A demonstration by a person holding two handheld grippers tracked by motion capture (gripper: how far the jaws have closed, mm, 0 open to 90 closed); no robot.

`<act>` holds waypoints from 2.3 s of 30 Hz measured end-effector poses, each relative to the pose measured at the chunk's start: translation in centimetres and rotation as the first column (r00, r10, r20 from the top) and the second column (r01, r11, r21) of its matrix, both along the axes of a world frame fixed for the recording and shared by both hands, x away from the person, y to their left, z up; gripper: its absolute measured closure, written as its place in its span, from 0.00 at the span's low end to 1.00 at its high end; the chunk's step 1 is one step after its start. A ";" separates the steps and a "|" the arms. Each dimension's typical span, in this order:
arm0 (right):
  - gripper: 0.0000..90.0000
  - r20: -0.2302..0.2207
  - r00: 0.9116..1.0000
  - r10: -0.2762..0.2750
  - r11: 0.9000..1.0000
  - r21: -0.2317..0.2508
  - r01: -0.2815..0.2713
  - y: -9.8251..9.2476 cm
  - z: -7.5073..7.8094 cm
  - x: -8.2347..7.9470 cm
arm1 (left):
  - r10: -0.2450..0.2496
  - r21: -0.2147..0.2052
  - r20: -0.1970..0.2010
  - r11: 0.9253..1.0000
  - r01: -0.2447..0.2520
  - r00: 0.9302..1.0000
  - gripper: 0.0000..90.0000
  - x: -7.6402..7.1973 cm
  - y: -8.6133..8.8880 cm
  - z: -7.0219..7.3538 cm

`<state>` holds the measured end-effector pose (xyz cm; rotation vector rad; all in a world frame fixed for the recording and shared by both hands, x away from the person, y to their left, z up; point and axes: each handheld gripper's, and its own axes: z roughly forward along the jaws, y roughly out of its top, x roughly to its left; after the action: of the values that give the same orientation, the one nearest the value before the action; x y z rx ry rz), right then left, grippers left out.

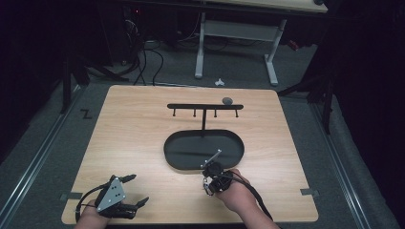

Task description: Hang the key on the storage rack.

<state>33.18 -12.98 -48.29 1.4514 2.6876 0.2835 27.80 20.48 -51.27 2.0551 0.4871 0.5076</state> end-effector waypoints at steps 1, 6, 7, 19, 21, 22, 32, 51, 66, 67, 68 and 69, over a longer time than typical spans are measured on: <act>1.00 0.004 1.000 -0.002 1.000 -0.003 0.002 -0.1 0.1 0.0 | 0.001 0.000 0.000 1.000 -0.001 1.000 0.17 0.0 0.0 0.0; 1.00 0.008 1.000 -0.006 1.000 0.000 0.006 -0.7 0.4 -0.1 | -0.001 -0.001 0.000 1.000 0.001 1.000 0.17 0.0 0.0 0.0; 1.00 0.009 1.000 -0.002 1.000 -0.001 0.002 -0.8 0.4 -0.2 | -0.001 -0.001 0.000 1.000 0.001 1.000 0.17 0.0 0.0 0.0; 0.60 0.003 1.000 -0.001 0.999 0.054 0.001 0.3 -0.8 -0.4 | -0.002 0.001 0.000 1.000 0.002 1.000 0.17 0.0 0.0 0.0; 0.59 0.004 1.000 -0.003 0.999 0.052 0.002 0.5 -0.9 -0.3 | -0.001 0.001 -0.001 1.000 0.001 1.000 0.17 0.0 0.0 0.0; 0.60 0.002 1.000 -0.004 0.999 0.046 0.004 0.6 -0.9 -0.3 | -0.001 0.000 -0.001 1.000 0.001 1.000 0.17 0.0 0.0 0.0; 0.73 0.004 0.995 0.096 0.994 -0.043 -0.095 1.6 -0.8 -0.2 | -0.004 0.001 0.001 1.000 0.004 1.000 0.17 0.0 -0.1 0.0; 0.78 0.014 0.999 0.051 0.998 0.033 -0.051 -0.6 0.8 0.3 | -0.001 0.002 -0.002 1.000 0.001 1.000 0.17 0.0 0.0 0.0; 0.78 0.024 1.000 0.004 0.998 0.055 -0.006 -3.4 2.8 0.4 | -0.002 0.003 -0.001 1.000 0.002 1.000 0.17 0.0 0.0 0.0; 0.78 0.027 1.000 -0.002 0.998 0.056 0.001 -3.7 3.0 0.4 | -0.001 0.003 0.001 1.000 0.001 1.000 0.17 0.0 0.0 -0.1; 0.78 0.032 1.000 -0.001 0.999 0.052 -0.001 -3.9 3.1 0.5 | -0.002 0.004 0.001 1.000 0.002 1.000 0.17 0.0 0.0 -0.1; 0.78 0.028 1.000 -0.011 0.998 0.055 0.009 -4.0 3.3 0.5 | -0.003 0.004 0.001 1.000 0.003 1.000 0.17 0.0 0.0 0.0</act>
<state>33.64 -16.96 -45.03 1.4629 2.6698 0.3769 27.79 20.45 -51.32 2.0591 0.4832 0.5082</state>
